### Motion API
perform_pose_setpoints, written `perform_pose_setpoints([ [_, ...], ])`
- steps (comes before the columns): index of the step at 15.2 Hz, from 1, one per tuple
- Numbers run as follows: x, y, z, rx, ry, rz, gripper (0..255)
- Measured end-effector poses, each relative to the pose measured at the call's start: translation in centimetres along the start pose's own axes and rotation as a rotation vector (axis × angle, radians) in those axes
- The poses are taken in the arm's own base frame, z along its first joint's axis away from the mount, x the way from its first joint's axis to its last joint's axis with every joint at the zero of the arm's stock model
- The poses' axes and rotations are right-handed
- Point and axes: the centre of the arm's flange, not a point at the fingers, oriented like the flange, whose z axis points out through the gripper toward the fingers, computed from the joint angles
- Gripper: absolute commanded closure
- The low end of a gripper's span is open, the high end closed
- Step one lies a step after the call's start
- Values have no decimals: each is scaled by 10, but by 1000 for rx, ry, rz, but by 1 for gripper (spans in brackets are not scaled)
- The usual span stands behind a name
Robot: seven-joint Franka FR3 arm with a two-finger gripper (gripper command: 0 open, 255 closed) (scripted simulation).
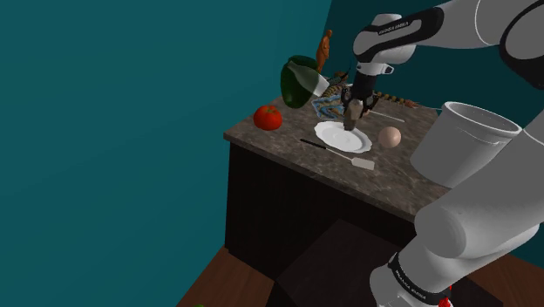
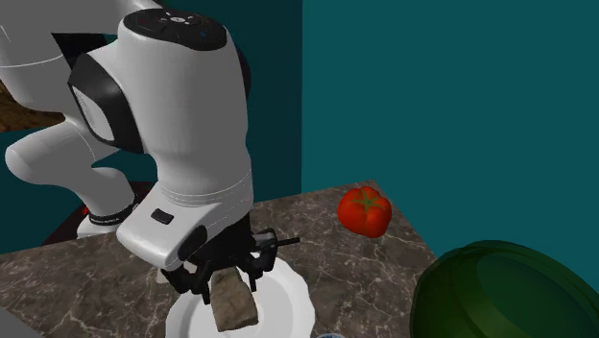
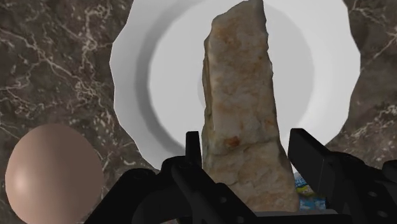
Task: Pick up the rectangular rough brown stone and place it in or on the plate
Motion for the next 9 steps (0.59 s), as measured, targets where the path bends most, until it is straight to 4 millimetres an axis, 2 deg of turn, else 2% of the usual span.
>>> perform_pose_setpoints([
  [9, -1, -3, 47, 0, 0, -1, 255],
])
